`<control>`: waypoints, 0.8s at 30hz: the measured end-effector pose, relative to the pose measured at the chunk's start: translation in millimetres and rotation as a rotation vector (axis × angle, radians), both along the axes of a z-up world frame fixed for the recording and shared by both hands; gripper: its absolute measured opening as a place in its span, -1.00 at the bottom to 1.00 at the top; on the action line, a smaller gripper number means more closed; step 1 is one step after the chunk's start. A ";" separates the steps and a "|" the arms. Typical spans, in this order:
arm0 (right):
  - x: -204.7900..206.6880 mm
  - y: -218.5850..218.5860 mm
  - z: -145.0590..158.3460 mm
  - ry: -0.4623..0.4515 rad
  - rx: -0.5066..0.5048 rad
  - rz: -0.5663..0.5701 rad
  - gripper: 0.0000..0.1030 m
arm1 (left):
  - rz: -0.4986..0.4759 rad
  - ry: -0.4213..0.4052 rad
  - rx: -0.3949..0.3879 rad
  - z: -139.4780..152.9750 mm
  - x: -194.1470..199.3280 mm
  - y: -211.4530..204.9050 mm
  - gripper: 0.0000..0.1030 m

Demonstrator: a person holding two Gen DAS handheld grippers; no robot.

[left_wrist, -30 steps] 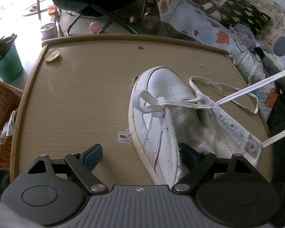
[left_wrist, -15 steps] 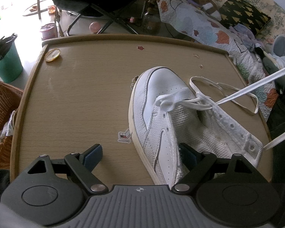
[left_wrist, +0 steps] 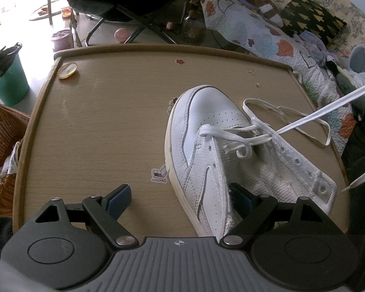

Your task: Lace up shoes with both hands

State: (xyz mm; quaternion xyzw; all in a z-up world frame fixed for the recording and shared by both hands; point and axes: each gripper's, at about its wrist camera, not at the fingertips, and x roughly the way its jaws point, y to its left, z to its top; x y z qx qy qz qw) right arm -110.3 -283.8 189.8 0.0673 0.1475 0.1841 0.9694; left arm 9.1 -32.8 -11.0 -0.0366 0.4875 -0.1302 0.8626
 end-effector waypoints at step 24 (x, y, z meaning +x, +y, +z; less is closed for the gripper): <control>-9.5 -4.6 30.5 -0.084 -0.001 -0.010 -0.96 | -0.002 -0.004 -0.001 -0.2 -1.7 1.4 0.73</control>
